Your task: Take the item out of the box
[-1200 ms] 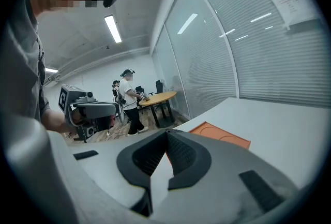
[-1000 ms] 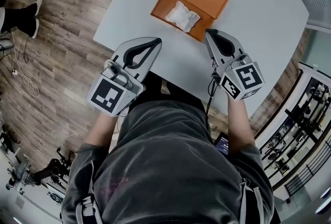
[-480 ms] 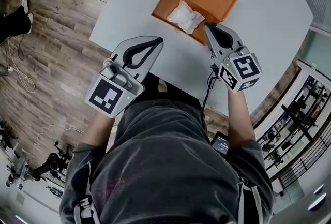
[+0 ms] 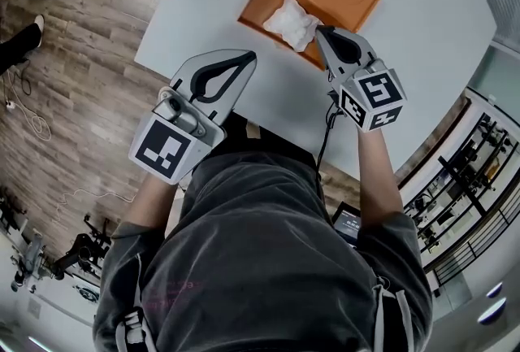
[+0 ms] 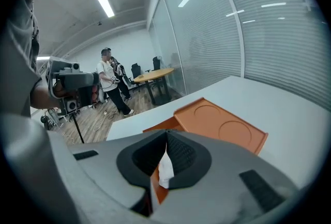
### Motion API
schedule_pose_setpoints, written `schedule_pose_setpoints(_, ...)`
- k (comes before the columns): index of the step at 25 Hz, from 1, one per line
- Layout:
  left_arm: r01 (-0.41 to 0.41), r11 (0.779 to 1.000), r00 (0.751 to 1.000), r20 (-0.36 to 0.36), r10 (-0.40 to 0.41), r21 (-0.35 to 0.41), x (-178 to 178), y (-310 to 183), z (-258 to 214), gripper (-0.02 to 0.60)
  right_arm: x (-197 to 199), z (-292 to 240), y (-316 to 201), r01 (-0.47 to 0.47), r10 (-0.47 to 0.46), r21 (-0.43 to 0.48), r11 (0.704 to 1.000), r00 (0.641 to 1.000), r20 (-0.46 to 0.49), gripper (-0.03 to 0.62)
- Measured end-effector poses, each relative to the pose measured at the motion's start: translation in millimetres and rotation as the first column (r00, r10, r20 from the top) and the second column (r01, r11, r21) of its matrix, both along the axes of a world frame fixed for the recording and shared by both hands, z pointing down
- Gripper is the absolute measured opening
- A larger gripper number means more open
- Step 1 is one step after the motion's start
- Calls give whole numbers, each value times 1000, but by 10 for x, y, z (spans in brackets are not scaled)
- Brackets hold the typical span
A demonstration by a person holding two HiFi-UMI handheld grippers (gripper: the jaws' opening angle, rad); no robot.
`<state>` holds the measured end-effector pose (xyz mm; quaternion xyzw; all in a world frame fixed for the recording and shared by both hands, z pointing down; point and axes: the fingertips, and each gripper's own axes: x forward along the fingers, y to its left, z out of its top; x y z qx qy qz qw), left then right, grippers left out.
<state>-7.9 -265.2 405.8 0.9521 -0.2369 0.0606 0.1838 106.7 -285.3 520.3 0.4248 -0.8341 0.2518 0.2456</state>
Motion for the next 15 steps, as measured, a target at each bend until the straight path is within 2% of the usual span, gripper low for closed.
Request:
schedule_pose_setpoints(13, 18, 999, 1000, -23, -18, -37, -83, -100, 148, 12, -46, 458, 13, 81, -95, -120, 989, 989, -112, 36)
schedule_pose_setpoints(15, 19, 999, 999, -26, -20, -39, -102, -109, 171, 11, -61, 543, 15, 104, -123, -141, 985, 982, -141, 66)
